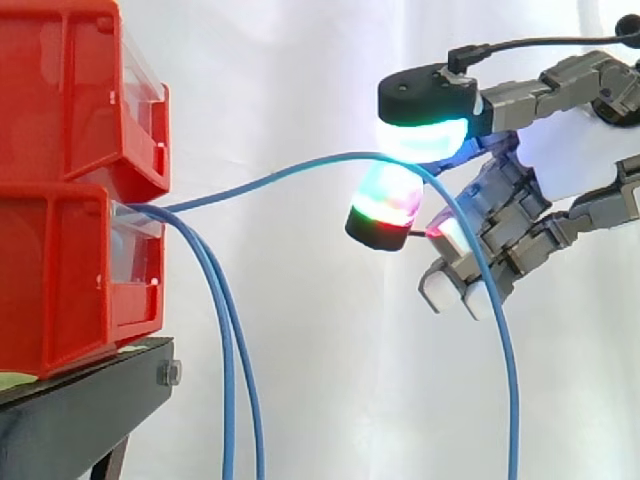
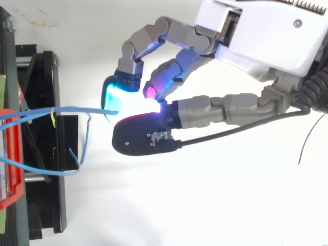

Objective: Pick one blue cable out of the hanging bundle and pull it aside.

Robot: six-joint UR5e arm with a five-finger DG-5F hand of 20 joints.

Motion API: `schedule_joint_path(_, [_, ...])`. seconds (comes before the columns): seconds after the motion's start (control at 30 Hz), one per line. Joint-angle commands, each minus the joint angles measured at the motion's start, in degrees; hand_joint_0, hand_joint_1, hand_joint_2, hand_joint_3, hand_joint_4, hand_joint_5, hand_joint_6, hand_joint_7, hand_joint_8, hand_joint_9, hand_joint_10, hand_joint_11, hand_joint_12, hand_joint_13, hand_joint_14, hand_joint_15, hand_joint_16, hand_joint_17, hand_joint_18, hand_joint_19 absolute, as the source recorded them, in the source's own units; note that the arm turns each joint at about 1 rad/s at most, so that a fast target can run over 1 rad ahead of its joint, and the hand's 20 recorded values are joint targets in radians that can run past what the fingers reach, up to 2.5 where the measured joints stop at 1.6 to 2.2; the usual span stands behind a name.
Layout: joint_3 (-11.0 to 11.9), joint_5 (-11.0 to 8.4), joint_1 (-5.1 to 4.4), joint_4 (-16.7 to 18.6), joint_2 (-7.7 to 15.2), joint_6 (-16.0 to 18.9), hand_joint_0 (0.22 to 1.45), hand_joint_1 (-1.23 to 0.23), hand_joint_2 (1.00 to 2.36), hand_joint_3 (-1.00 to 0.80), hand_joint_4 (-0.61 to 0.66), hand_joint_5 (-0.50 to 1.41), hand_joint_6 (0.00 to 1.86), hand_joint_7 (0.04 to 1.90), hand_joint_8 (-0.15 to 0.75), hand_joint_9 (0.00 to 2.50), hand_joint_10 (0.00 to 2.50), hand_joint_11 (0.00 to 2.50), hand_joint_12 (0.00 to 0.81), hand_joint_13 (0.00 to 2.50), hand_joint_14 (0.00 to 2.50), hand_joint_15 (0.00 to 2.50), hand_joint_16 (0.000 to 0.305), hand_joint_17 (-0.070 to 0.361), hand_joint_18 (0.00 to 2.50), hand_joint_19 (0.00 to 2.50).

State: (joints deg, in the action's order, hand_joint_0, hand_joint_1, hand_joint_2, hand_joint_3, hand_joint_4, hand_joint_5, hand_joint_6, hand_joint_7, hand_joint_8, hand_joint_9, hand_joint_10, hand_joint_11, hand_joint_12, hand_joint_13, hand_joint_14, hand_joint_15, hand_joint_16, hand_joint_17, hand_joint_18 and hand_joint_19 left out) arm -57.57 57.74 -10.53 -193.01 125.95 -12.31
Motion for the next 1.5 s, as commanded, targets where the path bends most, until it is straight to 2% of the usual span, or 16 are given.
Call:
schedule_joint_path(0.0, [0.0, 0.0, -0.02, 0.0, 0.0, 0.4, 0.56, -0.75, 1.01, -0.31, -0.05, -0.15, 0.95, 0.83, 0.266, 1.06, 0.02, 0.87, 0.354, 0.81, 0.02, 0.68, 0.046, 0.103, 0.63, 0.73])
schedule_joint_path(0.17, [0.0, 0.0, -0.02, 0.0, 0.0, 0.4, 0.51, -0.7, 1.0, -0.49, -0.01, -0.15, 0.94, 0.85, 0.283, 1.06, 0.02, 0.87, 0.371, 0.81, 0.02, 0.68, 0.049, 0.11, 0.62, 0.73])
schedule_joint_path(0.43, [0.0, 0.0, -0.02, 0.0, 0.0, 0.4, 0.47, -0.65, 1.0, -0.5, 0.01, -0.15, 0.94, 0.82, 0.298, 1.06, 0.02, 0.86, 0.387, 0.81, 0.02, 0.68, 0.053, 0.118, 0.64, 0.72])
schedule_joint_path(0.53, [0.0, 0.0, -0.1, 0.0, 0.0, 0.4, 0.52, -0.7, 1.0, -0.5, -0.01, -0.14, 0.93, 0.86, 0.284, 1.07, 0.02, 0.87, 0.367, 0.81, 0.02, 0.68, 0.049, 0.11, 0.62, 0.73])
schedule_joint_path(0.6, [0.0, 0.0, -0.02, 0.0, 0.0, 0.4, 0.57, -0.72, 1.01, -0.43, -0.03, -0.14, 0.93, 0.89, 0.274, 1.08, 0.02, 0.88, 0.353, 0.81, 0.02, 0.68, 0.046, 0.104, 0.61, 0.74])
schedule_joint_path(0.93, [0.0, 0.0, -0.02, 0.0, 0.0, 0.4, 0.6, -0.81, 1.02, -0.2, -0.11, -0.12, 0.94, 0.92, 0.247, 1.12, 0.02, 0.87, 0.332, 0.82, 0.02, 0.67, 0.044, 0.098, 0.65, 0.72])
schedule_joint_path(1.3, [0.0, 1.14, -0.1, -0.3, 0.0, 1.8, 0.59, -0.82, 1.03, -0.13, -0.08, -0.11, 0.93, 0.98, 0.235, 1.15, 0.02, 0.84, 0.334, 0.85, 0.02, 0.67, 0.043, 0.096, 0.66, 0.7])
schedule_joint_path(1.4, [-0.1, 2.55, -0.19, -0.4, 0.0, 4.5, 0.59, -0.82, 1.03, -0.12, -0.07, -0.11, 0.93, 0.98, 0.228, 1.1, 0.02, 0.76, 0.336, 0.84, 0.02, 0.65, 0.043, 0.096, 0.65, 0.69])
schedule_joint_path(1.43, [0.0, 4.66, -0.19, -0.3, 0.0, 6.6, 0.59, -0.82, 1.02, -0.12, -0.06, -0.11, 0.93, 0.98, 0.228, 1.07, 0.02, 0.71, 0.338, 0.82, 0.02, 0.62, 0.043, 0.096, 0.65, 0.68])
schedule_joint_path(1.47, [0.0, 5.8, -0.19, -0.4, 0.0, 7.7, 0.59, -0.81, 1.02, -0.12, -0.06, -0.1, 0.93, 0.99, 0.225, 1.05, 0.02, 0.69, 0.336, 0.81, 0.02, 0.62, 0.042, 0.095, 0.64, 0.68])
